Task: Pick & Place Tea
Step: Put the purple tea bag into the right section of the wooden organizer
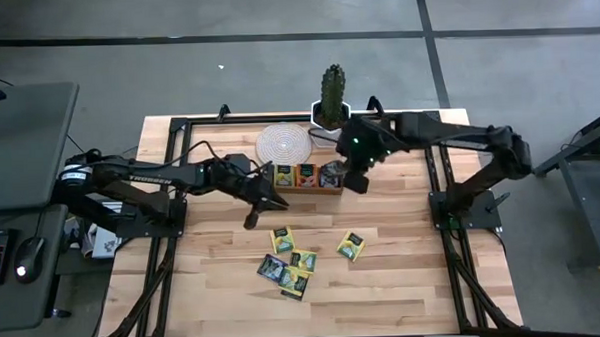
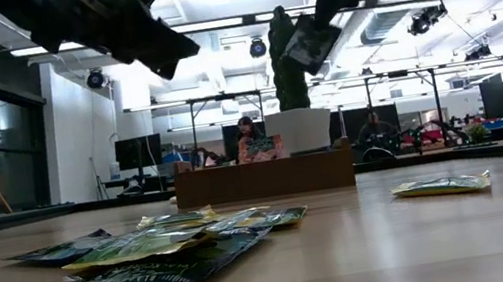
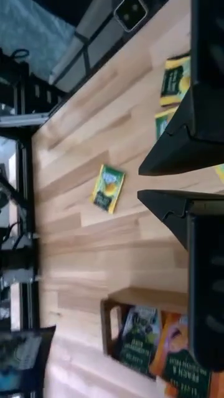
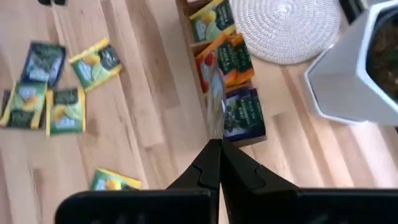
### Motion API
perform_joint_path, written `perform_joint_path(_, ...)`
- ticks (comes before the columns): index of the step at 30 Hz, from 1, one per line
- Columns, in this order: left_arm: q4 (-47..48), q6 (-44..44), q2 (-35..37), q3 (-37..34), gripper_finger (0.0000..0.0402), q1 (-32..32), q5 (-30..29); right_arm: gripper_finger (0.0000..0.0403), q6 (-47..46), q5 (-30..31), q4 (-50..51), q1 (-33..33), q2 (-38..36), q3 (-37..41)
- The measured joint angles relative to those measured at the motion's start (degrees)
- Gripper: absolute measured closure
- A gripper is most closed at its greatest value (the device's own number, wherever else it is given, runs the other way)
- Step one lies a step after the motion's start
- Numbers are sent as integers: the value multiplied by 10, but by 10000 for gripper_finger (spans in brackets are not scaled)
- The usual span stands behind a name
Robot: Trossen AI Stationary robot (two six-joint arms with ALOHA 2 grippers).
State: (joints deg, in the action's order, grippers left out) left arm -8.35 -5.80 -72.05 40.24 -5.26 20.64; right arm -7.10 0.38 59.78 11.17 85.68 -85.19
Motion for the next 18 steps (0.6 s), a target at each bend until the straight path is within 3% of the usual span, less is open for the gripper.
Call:
perform_joint_path(7,-26,-2,0,0,355,0,17,403,106,-39,24,43,79,-25)
perform_joint_path(18,-18,1,0,0,355,0,18,403,175,-51,30,67,169,-25)
